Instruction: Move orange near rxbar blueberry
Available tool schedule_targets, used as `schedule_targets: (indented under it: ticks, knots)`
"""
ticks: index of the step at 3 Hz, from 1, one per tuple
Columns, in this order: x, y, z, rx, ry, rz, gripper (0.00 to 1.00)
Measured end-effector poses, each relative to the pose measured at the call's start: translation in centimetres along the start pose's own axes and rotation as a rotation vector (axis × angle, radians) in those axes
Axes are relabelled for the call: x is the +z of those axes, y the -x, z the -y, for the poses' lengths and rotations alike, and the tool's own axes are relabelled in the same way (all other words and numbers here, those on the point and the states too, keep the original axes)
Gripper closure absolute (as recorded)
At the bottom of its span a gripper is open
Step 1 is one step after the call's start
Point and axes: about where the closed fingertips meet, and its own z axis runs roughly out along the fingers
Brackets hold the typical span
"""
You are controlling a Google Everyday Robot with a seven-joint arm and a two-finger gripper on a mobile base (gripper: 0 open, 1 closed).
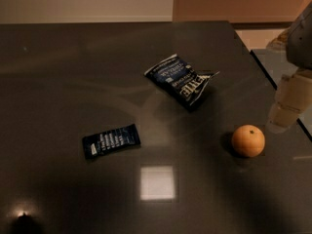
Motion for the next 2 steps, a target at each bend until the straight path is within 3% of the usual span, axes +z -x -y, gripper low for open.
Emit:
schedule_targets:
  ticks: [2]
  knots:
    - [0.0,0.0,0.0,0.0,0.0,0.0,0.0]
